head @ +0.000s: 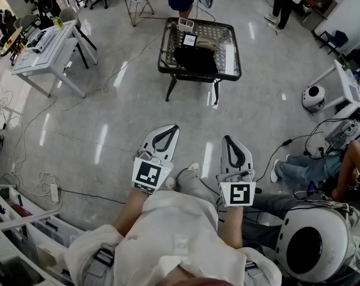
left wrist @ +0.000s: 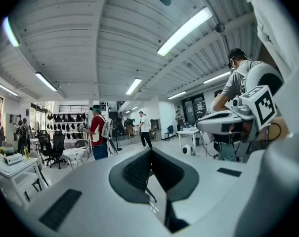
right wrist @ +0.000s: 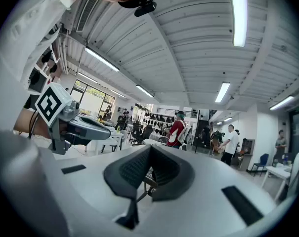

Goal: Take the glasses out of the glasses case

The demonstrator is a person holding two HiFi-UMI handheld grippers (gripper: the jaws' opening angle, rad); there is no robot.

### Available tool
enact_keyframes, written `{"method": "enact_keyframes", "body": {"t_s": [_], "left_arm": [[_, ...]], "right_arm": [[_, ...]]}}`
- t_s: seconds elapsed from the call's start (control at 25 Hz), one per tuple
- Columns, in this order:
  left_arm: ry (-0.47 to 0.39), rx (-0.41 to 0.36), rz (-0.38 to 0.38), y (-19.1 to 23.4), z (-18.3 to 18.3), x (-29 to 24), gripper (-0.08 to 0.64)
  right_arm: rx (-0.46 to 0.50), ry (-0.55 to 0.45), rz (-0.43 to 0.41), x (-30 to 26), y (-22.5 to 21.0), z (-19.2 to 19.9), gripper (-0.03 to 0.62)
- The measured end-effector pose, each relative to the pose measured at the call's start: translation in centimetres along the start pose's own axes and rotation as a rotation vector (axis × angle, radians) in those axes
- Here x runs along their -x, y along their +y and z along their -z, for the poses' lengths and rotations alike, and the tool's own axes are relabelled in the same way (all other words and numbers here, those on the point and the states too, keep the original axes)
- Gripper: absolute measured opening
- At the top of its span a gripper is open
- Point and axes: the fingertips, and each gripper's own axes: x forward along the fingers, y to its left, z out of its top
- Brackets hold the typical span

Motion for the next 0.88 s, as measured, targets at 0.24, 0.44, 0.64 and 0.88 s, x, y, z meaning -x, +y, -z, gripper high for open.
{"method": "enact_keyframes", "body": {"t_s": [0.24, 0.44, 0.64, 0.88], "left_arm": [[0.003, 0.007, -0.007, 0.9, 0.4, 0.0, 0.014], [0.022, 0.014, -0.015, 2.0, 1.2, -1.8, 0.014], [0.037, 0.009, -0.024, 3.6, 1.2, -5.4, 0.014], [0.046, 0.003, -0.038, 5.1, 0.8, -10.5, 0.014]], "right_arm": [[0.015, -0.016, -0.010, -1.2, 0.7, 0.1, 0.006], [0.014, -0.008, -0.022, -3.7, 0.0, 1.0, 0.006], [0.004, 0.000, -0.047, -7.3, -2.2, 1.5, 0.006], [-0.011, -0.009, -0.072, -11.4, -5.6, 2.5, 0.007]]}}
